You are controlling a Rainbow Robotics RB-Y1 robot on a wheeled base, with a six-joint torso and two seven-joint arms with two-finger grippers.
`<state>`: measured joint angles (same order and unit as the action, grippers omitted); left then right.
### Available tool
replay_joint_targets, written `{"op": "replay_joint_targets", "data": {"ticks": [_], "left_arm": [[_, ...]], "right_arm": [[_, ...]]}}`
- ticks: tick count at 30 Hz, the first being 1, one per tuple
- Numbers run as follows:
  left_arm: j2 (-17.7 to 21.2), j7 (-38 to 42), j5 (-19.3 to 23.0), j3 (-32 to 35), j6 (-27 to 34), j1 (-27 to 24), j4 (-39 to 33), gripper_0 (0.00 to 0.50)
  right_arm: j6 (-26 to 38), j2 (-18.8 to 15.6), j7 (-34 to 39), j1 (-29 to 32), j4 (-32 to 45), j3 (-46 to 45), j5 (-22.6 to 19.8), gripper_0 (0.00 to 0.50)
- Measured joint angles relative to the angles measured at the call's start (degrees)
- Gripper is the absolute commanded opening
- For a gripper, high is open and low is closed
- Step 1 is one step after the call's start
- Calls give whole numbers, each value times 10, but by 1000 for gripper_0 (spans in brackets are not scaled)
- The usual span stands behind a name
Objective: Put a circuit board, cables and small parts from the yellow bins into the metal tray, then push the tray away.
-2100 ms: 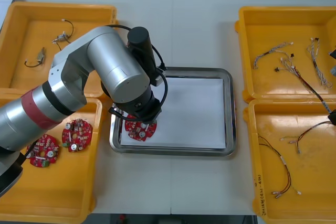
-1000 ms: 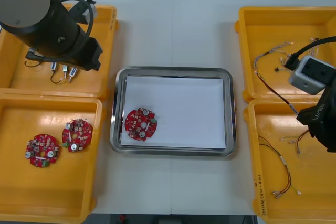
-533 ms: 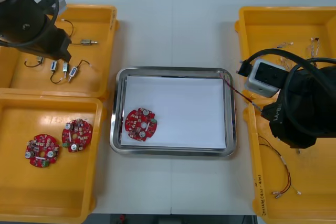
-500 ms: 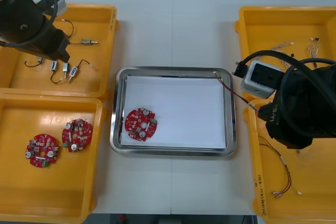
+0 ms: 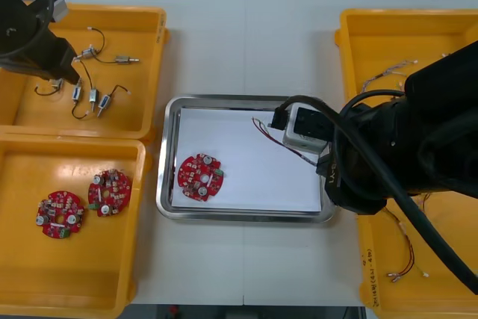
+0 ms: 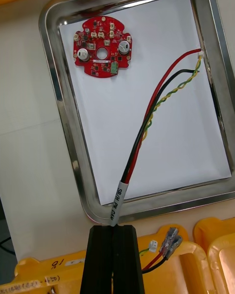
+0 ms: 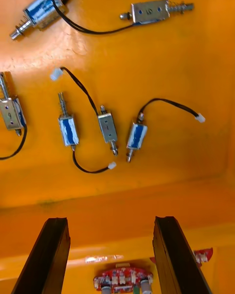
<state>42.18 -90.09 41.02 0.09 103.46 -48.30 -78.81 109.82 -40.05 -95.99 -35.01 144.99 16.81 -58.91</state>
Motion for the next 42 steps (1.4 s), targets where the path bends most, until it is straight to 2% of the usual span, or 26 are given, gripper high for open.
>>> {"op": "replay_joint_targets", "data": {"ticks": [5, 14, 17, 22, 33, 39, 42], "left_arm": [[0, -22, -3, 0, -44, -10, 45, 500], [0, -80, -15, 0, -112, -18, 125, 500], [0, -110, -22, 0, -133, -24, 154, 500], [-1, -121, -34, 0, -165, -38, 192, 500], [-2, -121, -45, -4, -246, -50, 258, 500], [-6, -121, -46, -24, -293, -50, 289, 500], [-11, -121, -45, -31, -309, -51, 306, 500]], "right_arm": [[0, 9, -14, -7, -4, 53, 40, 0], [0, 39, -45, -9, -31, 140, 143, 0], [0, 45, -65, -11, -59, 167, 157, 0], [0, 56, -162, -13, -120, 176, 165, 0], [0, 92, -171, -13, -181, 178, 208, 0], [0, 100, -171, -13, -187, 208, 269, 0], [0, 100, -171, -12, -194, 227, 283, 0]]}}
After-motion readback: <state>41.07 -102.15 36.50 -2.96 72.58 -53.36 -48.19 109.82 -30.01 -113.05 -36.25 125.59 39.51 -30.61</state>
